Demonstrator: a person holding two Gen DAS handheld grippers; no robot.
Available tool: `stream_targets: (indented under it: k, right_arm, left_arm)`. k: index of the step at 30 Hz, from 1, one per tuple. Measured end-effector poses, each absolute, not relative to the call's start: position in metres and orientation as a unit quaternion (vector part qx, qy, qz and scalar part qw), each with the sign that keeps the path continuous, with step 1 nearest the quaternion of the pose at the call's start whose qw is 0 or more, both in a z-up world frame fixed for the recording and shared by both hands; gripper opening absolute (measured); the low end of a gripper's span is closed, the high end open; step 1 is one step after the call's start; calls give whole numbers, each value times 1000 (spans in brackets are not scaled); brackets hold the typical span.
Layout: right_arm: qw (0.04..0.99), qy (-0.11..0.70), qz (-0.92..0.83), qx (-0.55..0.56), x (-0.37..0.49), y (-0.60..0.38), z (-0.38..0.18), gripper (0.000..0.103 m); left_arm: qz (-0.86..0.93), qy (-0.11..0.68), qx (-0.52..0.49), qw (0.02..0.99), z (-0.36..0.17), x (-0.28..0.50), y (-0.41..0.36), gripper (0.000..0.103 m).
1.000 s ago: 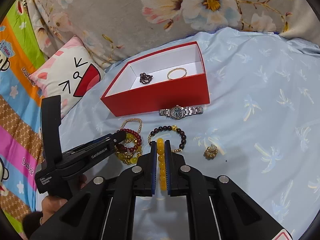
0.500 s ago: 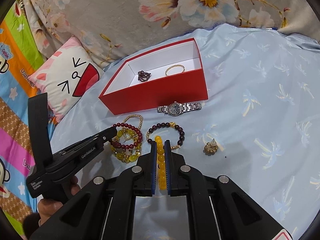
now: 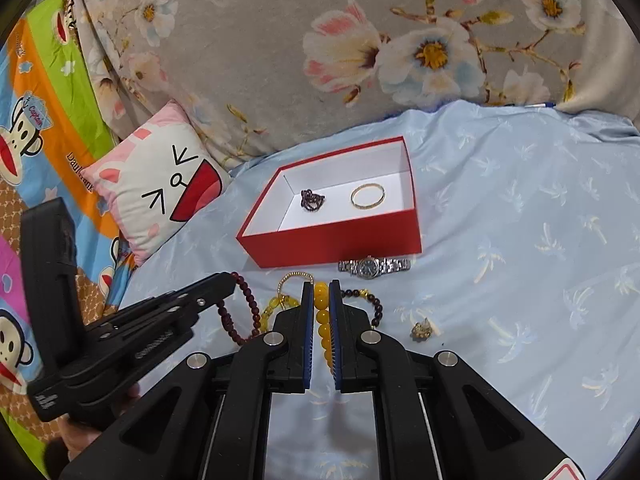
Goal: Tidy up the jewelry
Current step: 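Carry both bracelets into the red box and open both tools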
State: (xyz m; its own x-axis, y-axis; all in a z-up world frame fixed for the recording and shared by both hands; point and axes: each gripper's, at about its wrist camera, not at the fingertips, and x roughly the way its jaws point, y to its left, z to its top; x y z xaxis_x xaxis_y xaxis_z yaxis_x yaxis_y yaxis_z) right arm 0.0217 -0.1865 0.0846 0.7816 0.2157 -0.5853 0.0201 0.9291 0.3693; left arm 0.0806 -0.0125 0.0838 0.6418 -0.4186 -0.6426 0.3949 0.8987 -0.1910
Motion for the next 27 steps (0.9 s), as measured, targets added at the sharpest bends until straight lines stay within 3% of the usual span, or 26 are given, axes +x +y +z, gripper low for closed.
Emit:
stream_targets:
  k: [13,27]
  right_arm:
    - [934,309,56,174,84,-203,114,8]
    - [912,355,50,199,201,-208,76,8]
  left_arm:
    - [-235,313,2,920,134,124,-26,7]
    - [-214,337,-17,917,104,227,-36,7]
